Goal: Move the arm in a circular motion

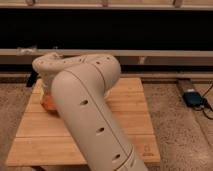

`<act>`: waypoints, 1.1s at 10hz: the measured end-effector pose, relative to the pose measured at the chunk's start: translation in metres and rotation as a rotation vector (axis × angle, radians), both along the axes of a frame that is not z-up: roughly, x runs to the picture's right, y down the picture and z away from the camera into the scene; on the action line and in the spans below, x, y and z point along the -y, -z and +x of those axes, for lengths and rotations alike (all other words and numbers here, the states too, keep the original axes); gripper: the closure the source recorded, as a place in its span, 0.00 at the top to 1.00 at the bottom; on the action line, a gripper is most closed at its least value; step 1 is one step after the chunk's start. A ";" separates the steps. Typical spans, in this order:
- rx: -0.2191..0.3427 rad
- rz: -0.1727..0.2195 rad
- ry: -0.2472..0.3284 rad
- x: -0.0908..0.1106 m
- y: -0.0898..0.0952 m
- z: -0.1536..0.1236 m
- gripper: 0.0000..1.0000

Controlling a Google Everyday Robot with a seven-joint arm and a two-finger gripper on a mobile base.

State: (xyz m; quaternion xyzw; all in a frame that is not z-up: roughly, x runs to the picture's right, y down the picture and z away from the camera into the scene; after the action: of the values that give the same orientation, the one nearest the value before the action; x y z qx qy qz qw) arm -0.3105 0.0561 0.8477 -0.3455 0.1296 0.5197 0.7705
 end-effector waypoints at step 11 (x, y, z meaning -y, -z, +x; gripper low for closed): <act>-0.039 0.141 0.059 -0.064 0.157 0.048 0.80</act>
State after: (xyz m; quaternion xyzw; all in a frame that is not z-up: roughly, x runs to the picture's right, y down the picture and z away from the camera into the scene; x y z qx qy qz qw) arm -0.2625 0.1201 0.6912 -0.2760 0.1177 0.5115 0.8052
